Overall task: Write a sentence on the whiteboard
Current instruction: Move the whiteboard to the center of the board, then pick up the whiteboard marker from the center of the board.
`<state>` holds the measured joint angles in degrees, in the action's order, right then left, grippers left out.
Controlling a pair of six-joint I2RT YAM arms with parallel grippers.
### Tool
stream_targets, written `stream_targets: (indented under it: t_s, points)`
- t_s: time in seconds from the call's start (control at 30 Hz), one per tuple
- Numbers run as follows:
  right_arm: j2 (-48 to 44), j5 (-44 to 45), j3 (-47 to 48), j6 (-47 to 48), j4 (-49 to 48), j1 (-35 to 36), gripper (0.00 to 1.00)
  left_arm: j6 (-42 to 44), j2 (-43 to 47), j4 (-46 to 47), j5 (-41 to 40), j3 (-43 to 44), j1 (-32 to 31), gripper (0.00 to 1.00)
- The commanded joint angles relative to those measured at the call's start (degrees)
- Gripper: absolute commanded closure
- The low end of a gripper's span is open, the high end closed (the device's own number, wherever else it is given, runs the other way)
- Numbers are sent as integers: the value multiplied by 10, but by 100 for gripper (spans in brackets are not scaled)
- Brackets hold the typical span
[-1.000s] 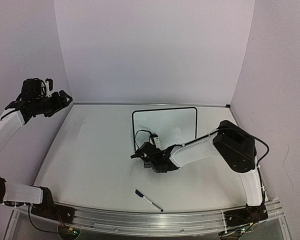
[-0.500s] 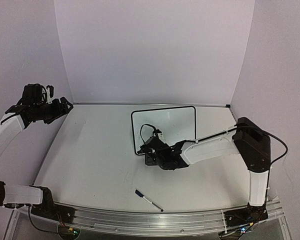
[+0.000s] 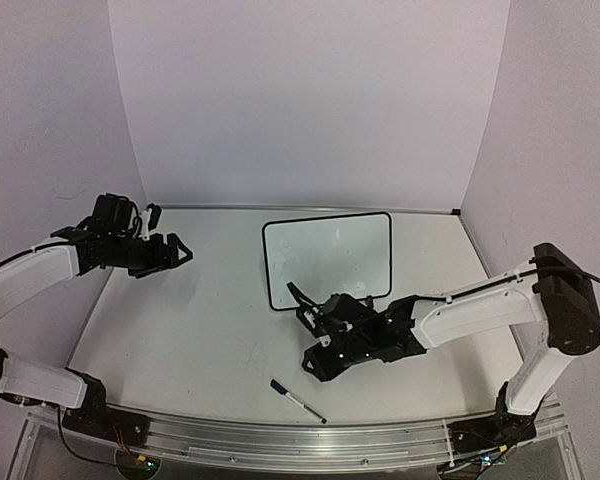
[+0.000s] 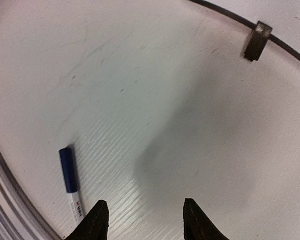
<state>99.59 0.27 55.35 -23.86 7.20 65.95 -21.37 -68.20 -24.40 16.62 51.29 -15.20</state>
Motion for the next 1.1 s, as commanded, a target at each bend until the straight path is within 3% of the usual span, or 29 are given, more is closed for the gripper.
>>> stream_targets:
  t_s: [0.0,0.3,0.67,1.07]
  points:
    - [-42,-30,30,25,101,52,53,-42,-18,69,35,-46,-25,14]
    - [21,11,91,-18,168,121,60,-68,-36,123,21,-76,-90,14]
    - [79,33,133,-25,210,145,66,-73,-46,132,13,-78,-105,13]
    - [113,36,145,-39,210,146,82,-61,-50,119,17,-89,-111,13]
